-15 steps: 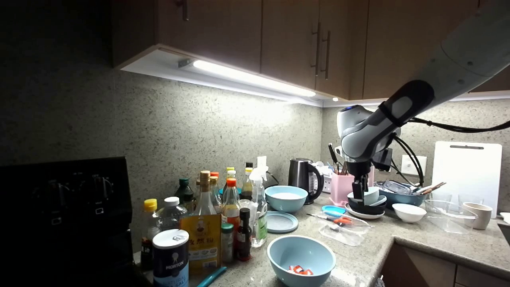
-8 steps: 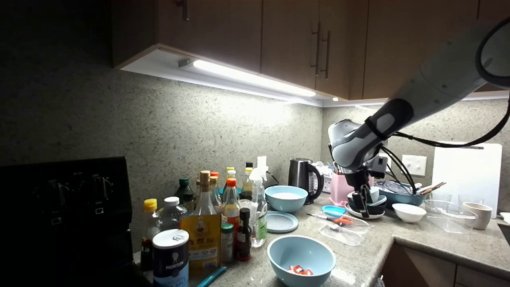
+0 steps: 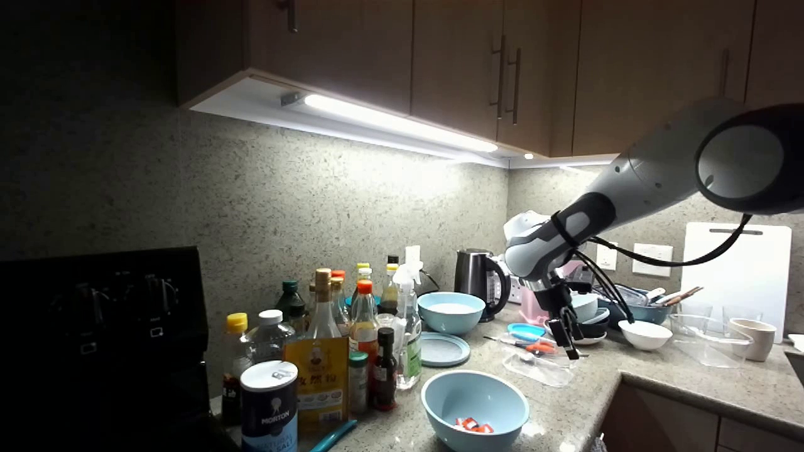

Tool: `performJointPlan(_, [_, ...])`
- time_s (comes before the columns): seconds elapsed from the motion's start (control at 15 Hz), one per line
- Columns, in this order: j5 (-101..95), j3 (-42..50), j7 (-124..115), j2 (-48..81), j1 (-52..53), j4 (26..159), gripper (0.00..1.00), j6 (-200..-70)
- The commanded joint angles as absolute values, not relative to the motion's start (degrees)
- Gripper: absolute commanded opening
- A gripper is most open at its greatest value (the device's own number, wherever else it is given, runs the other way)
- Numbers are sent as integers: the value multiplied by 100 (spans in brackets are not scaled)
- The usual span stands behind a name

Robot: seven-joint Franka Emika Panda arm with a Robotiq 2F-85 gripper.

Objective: Remove the silver spoon from the lunchbox and put it in the blue bowl

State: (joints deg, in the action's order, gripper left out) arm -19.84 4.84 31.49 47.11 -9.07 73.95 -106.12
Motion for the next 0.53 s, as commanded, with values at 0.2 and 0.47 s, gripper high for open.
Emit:
performJointPlan(0.2, [-1970,573,2957,5215,-861,6275,100,-9112])
performJointPlan(0.47, [-1945,509,3011,5117,-865,6156,100,-8355])
